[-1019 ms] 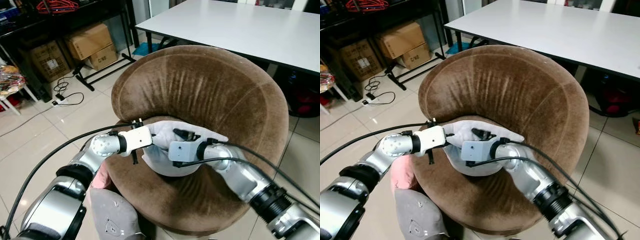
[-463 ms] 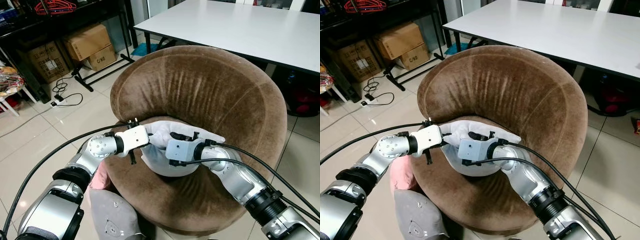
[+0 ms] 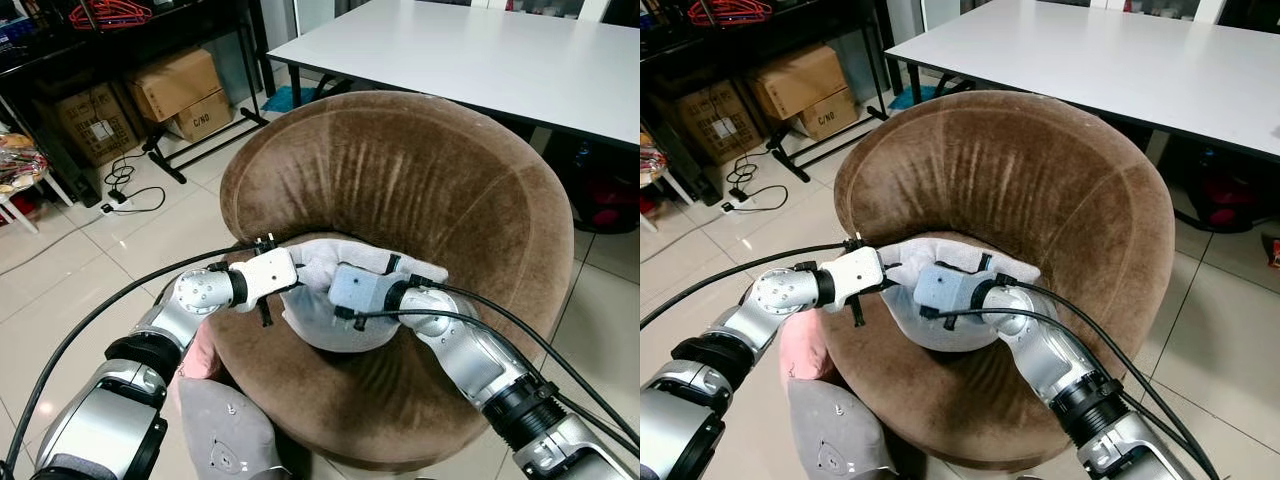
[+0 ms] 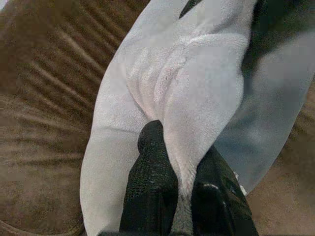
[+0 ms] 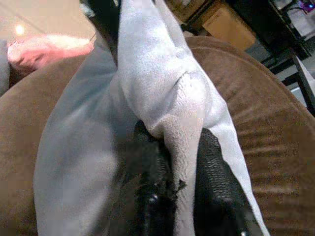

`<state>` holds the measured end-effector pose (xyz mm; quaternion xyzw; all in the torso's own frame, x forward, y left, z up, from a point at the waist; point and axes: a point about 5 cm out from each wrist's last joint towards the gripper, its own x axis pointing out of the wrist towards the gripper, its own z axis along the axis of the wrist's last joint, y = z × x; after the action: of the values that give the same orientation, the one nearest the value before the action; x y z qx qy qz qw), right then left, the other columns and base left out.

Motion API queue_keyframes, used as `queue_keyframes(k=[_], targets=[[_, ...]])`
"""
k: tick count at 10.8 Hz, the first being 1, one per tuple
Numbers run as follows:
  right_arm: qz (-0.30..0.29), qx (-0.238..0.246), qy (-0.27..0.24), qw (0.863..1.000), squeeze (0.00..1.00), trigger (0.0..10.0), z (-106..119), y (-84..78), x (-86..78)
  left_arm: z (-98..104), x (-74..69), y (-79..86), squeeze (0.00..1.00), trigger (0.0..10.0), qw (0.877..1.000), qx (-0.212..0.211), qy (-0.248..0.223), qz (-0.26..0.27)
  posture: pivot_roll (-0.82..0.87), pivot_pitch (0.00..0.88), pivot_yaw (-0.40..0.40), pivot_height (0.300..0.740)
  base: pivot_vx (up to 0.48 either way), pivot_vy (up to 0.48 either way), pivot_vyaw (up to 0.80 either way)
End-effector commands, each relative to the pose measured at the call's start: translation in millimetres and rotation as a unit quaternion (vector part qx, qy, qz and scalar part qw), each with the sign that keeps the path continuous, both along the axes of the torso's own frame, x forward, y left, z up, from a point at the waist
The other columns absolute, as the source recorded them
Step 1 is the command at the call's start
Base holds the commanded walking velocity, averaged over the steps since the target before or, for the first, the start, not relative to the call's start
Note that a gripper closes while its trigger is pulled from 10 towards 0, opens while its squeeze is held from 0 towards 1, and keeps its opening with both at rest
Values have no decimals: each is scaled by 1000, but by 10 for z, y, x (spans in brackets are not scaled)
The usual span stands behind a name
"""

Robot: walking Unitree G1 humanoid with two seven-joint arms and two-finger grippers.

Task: Move the pillow to the sofa from floor

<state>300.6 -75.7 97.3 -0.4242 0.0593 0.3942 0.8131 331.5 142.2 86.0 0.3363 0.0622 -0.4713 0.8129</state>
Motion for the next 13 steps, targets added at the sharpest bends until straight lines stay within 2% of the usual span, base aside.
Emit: queue_keyframes(k=[1,2,3,4,6,8,10,11,12,13], targets=[[1,15,14,1000,0,0,-33,33,-43,23,3,22,0,0,1000,-9,-5,7,-100,0,159,740,0,0,0],[0,18,16,1000,0,0,-48,33,-53,14,-2,29,0,0,1000,-10,-6,9,-98,0,161,740,0,0,0],[-4,20,12,1000,0,0,-46,37,-53,48,25,52,0,10000,999,-28,-14,30,-103,0,166,740,0,0,0],[-1,22,8,1000,0,0,-35,44,-53,107,35,67,1000,10000,997,-63,-15,37,-107,0,168,740,0,0,0],[-2,19,8,1000,0,0,-51,25,-65,195,-25,110,1000,10000,990,-134,-25,40,-119,0,172,740,0,0,0],[-12,31,13,999,0,0,-57,12,-80,306,-91,196,1000,10000,984,-164,-46,49,-130,0,183,740,0,0,0],[-35,72,28,996,0,0,-28,-13,-75,573,-137,380,1000,10000,966,-227,-73,97,-129,0,177,740,0,0,0],[-37,103,44,993,0,0,-10,7,-90,667,-152,444,1000,10000,961,-239,-83,112,-127,0,173,740,0,0,0],[-51,174,70,981,0,0,73,62,-88,731,-220,532,1000,10000,961,-232,-84,127,-118,0,166,740,0,0,0],[-70,237,87,965,0,0,172,88,-56,673,-291,598,431,10000,964,-203,-81,149,-113,0,166,740,0,0,0]])
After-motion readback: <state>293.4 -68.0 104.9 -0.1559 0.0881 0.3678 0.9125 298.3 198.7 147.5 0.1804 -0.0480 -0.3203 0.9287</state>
